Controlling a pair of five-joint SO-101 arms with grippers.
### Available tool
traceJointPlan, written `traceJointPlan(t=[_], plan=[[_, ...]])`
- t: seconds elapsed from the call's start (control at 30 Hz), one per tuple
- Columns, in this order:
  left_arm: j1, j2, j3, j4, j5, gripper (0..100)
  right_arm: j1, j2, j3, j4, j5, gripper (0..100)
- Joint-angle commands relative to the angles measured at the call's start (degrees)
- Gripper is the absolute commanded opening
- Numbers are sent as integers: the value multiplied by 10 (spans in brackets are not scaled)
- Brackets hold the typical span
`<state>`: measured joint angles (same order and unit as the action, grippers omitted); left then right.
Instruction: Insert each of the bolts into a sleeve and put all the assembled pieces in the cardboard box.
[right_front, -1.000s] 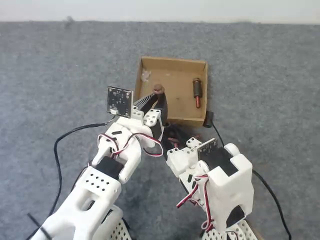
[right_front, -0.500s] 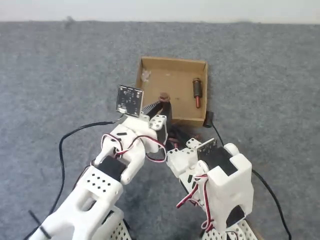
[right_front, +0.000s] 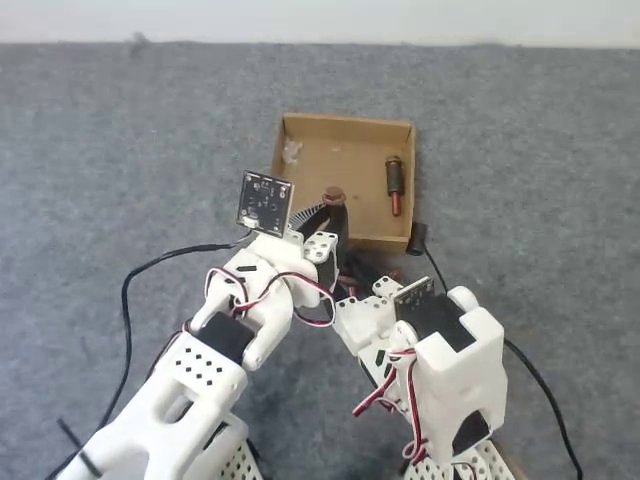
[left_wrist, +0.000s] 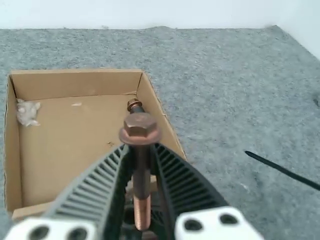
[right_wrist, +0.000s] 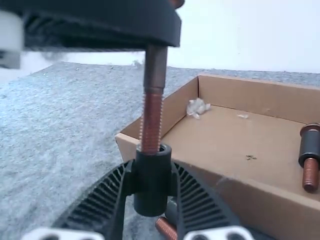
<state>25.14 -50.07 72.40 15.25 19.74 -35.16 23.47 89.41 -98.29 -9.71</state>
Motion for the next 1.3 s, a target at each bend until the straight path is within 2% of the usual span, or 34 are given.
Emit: traceJointPlan(t=[0.0,1.27], plan=[[4,-16,-10,4,-12,13,-1,-7,-2,-22,27,6],[-17,-15,-5,-51,-15,13,-2,-7,5,-25,33,6]])
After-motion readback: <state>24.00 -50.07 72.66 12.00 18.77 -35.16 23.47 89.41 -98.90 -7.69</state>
